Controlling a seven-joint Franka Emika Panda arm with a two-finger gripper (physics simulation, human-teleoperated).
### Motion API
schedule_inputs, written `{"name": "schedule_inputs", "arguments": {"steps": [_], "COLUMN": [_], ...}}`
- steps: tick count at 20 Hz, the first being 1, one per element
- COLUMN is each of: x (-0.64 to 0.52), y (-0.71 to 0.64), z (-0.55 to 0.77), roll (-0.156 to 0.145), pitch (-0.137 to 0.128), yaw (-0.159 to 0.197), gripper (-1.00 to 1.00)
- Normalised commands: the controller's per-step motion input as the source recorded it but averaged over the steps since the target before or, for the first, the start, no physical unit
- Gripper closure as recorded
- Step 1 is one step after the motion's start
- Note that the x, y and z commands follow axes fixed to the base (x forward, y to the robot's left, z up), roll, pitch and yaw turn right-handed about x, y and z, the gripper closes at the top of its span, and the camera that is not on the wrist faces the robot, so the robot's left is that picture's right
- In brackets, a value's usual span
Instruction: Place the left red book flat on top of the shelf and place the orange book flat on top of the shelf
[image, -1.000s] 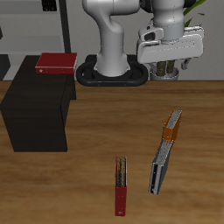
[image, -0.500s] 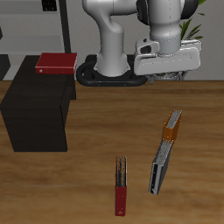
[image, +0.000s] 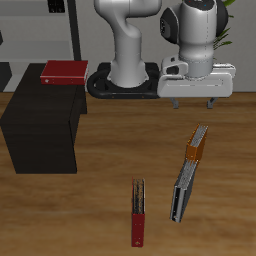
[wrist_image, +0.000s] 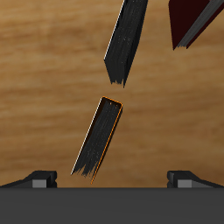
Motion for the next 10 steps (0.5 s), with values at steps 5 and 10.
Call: {"name": "schedule_inputs", "arguments": {"steps": [5,10], "x": [0.19,0.16], "y": [0.11,0.18], "z": [-0.27,-0.26], "roll": [-0.016,-0.004], "pitch": [0.040,0.042], "yaw": [-0.044,-0.023], "gripper": [-1.00,-1.00]}}
